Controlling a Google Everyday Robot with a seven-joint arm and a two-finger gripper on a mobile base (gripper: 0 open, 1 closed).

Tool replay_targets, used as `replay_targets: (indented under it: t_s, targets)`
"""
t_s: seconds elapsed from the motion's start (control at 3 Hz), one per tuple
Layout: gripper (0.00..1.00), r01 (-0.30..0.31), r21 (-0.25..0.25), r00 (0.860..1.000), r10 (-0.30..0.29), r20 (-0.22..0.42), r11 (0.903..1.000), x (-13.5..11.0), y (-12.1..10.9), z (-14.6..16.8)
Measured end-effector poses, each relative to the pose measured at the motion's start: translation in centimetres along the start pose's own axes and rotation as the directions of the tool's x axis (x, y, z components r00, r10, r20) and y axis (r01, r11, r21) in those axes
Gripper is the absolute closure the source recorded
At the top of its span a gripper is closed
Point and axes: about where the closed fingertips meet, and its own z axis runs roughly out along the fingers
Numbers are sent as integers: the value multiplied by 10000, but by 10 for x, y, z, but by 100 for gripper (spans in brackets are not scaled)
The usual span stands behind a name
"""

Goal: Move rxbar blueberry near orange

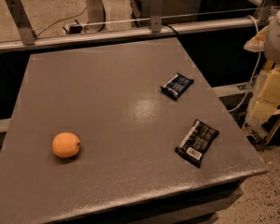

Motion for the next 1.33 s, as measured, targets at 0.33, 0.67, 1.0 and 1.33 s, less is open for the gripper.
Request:
replay_targets:
  t_s: [0.33, 0.67, 1.0, 1.33]
  targets:
    - [0, 0, 0, 10000, 0, 0, 10000, 0, 0, 0]
    - [0, 205, -12, 9998, -205, -51, 9998, -2, -2, -1]
    - [0, 1279, 124, 9917, -1277, -142, 9917, -17, -31, 9]
    - [0, 3638, 422, 9314, -3629, -290, 9305, -59, -87, 26]
